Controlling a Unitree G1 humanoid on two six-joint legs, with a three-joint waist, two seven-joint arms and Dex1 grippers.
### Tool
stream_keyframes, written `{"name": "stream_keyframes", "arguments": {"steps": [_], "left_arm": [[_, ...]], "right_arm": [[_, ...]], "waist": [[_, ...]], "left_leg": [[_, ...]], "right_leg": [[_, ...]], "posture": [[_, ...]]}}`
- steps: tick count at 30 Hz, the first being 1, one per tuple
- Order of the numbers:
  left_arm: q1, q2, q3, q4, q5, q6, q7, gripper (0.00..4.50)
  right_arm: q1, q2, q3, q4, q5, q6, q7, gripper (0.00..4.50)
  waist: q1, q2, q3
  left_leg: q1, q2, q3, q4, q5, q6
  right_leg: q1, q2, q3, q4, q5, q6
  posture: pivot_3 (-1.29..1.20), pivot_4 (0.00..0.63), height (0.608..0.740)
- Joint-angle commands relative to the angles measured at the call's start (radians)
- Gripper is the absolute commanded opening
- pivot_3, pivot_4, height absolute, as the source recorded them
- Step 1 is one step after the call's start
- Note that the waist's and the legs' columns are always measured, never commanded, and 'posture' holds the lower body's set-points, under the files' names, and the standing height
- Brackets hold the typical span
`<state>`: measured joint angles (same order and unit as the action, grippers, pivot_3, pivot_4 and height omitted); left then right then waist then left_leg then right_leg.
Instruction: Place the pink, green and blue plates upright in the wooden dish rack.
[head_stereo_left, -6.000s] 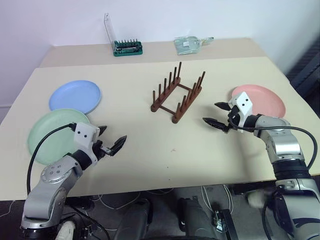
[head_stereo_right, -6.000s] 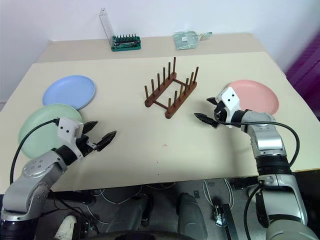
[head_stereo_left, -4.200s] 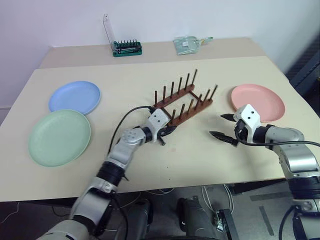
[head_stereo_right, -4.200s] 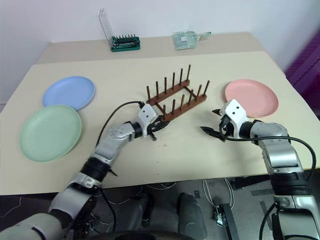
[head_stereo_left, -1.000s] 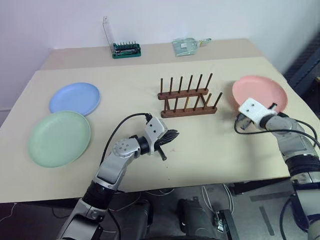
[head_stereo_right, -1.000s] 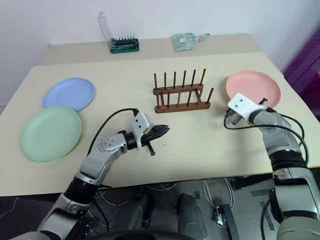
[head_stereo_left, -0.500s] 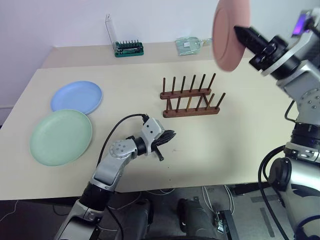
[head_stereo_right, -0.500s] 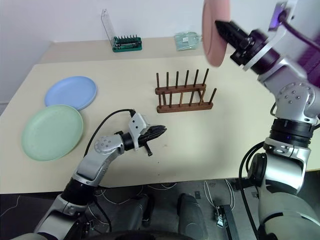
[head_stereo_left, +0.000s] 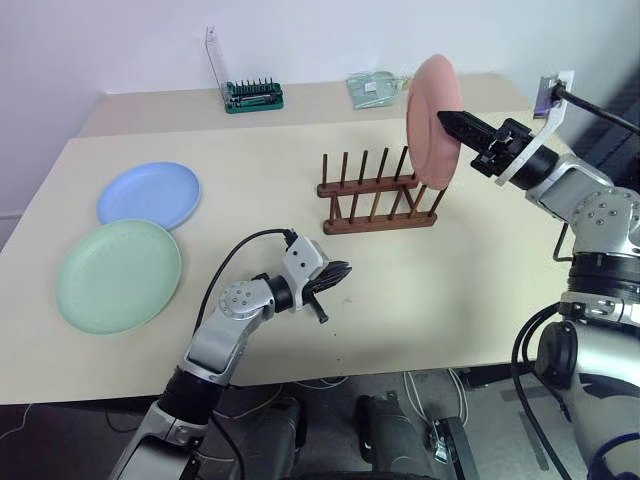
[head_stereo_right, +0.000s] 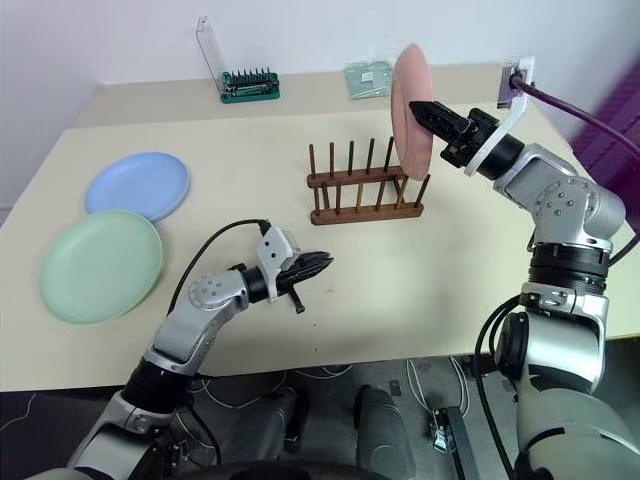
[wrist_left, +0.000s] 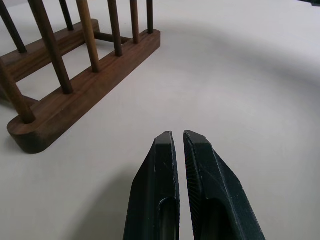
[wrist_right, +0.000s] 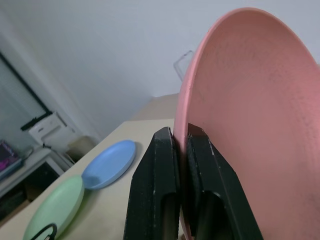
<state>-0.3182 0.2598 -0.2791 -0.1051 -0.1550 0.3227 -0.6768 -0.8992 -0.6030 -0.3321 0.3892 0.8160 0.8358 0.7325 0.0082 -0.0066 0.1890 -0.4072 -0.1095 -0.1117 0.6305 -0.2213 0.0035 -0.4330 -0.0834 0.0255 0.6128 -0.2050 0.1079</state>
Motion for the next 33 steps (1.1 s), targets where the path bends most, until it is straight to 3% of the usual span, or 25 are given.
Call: {"name": "stream_keyframes", "arguments": {"steps": [1,7,14,15,17,20,23,24,27,30,33], "left_arm": [[0.002,0.003,0.01,-0.051,-0.01,-0.005,-0.001,0.31],[0.013,0.004,0.013,-0.073,-0.026,0.021,0.002,0.31],[0.0,-0.018,0.05,-0.069,-0.058,0.032,0.028,0.31],[-0.009,-0.033,0.08,-0.06,-0.063,0.033,0.062,0.55],[-0.037,-0.065,0.162,-0.037,-0.053,0.043,0.177,1.12],[-0.083,-0.072,0.295,-0.047,0.04,0.041,0.412,2.64],[-0.118,-0.075,0.478,-0.087,0.079,0.076,0.647,4.19],[-0.117,-0.062,0.558,-0.106,0.078,0.103,0.707,4.49],[-0.075,0.004,0.834,-0.191,0.05,0.221,0.835,4.49],[0.03,0.081,0.959,-0.283,-0.077,0.415,0.729,4.49],[0.099,0.094,1.044,-0.351,-0.196,0.538,0.674,4.49]], "right_arm": [[-0.049,0.017,-0.038,0.017,-0.001,-0.031,-0.017,1.01],[-0.059,0.044,-0.015,0.0,-0.138,-0.274,-0.071,3.89],[-0.108,-0.003,0.064,0.036,-0.403,-0.63,-0.128,3.89],[-0.116,-0.007,0.087,0.004,-0.426,-0.662,-0.108,3.94],[-0.109,0.001,0.154,-0.137,-0.407,-0.635,-0.014,3.96],[-0.022,0.015,0.315,-0.397,-0.359,-0.554,0.145,3.96],[0.039,0.053,0.43,-0.531,-0.369,-0.501,0.175,3.96],[0.061,0.067,0.457,-0.552,-0.374,-0.501,0.185,3.96],[0.101,0.122,0.506,-0.546,-0.391,-0.507,0.185,3.96],[0.106,0.154,0.533,-0.506,-0.41,-0.515,0.2,3.96],[0.11,0.164,0.549,-0.481,-0.432,-0.53,0.224,3.96]], "waist": [[0.0,0.0,0.0],[0.001,0.0,0.0],[0.0,0.0,0.0],[0.0,0.0,0.0],[-0.003,0.001,0.0],[-0.018,0.0,0.0],[-0.026,-0.002,-0.001],[-0.024,-0.002,-0.001],[-0.025,-0.002,-0.001],[-0.022,-0.002,-0.001],[0.002,-0.004,-0.001]], "left_leg": [[0.0,0.0,0.0,0.0,0.0,0.0],[0.0,0.0,0.0,0.0,0.0,0.0],[0.0,0.0,0.001,0.0,0.0,0.0],[0.0,0.0,0.001,0.0,0.0,0.0],[0.0,0.0,0.001,0.0,0.0,0.0],[0.0,0.001,0.0,-0.001,0.0,0.0],[0.001,0.003,-0.001,-0.001,-0.001,-0.002],[0.001,0.003,-0.001,0.0,-0.001,-0.002],[0.0,0.002,-0.001,0.0,-0.001,-0.003],[0.0,0.002,0.001,0.0,-0.002,-0.004],[0.0,0.001,-0.002,0.002,-0.002,-0.004]], "right_leg": [[0.0,0.0,0.0,0.0,0.0,0.0],[0.0,0.001,0.0,0.0,0.0,0.0],[0.0,0.001,0.0,0.0,0.0,0.0],[0.0,0.001,0.0,0.0,0.0,0.0],[-0.001,0.002,0.0,0.0,0.0,0.0],[-0.002,0.002,0.0,0.001,0.0,0.0],[-0.002,0.003,0.0,0.002,0.0,0.0],[-0.002,0.003,0.0,0.003,0.0,0.0],[-0.002,0.003,0.0,0.003,0.0,0.0],[-0.004,0.003,0.0,0.003,0.001,0.0],[-0.002,0.002,-0.003,0.003,0.001,0.0]], "posture": [[0.0,0.15,0.74],[0.0,0.15,0.74],[0.0,0.15,0.74],[0.0,0.15,0.74],[0.0,0.15,0.74],[0.0,0.15,0.74],[0.0,0.15,0.74],[0.0,0.15,0.74],[0.0,0.15,0.74],[0.0,0.15,0.74],[0.0,0.15,0.74]]}}
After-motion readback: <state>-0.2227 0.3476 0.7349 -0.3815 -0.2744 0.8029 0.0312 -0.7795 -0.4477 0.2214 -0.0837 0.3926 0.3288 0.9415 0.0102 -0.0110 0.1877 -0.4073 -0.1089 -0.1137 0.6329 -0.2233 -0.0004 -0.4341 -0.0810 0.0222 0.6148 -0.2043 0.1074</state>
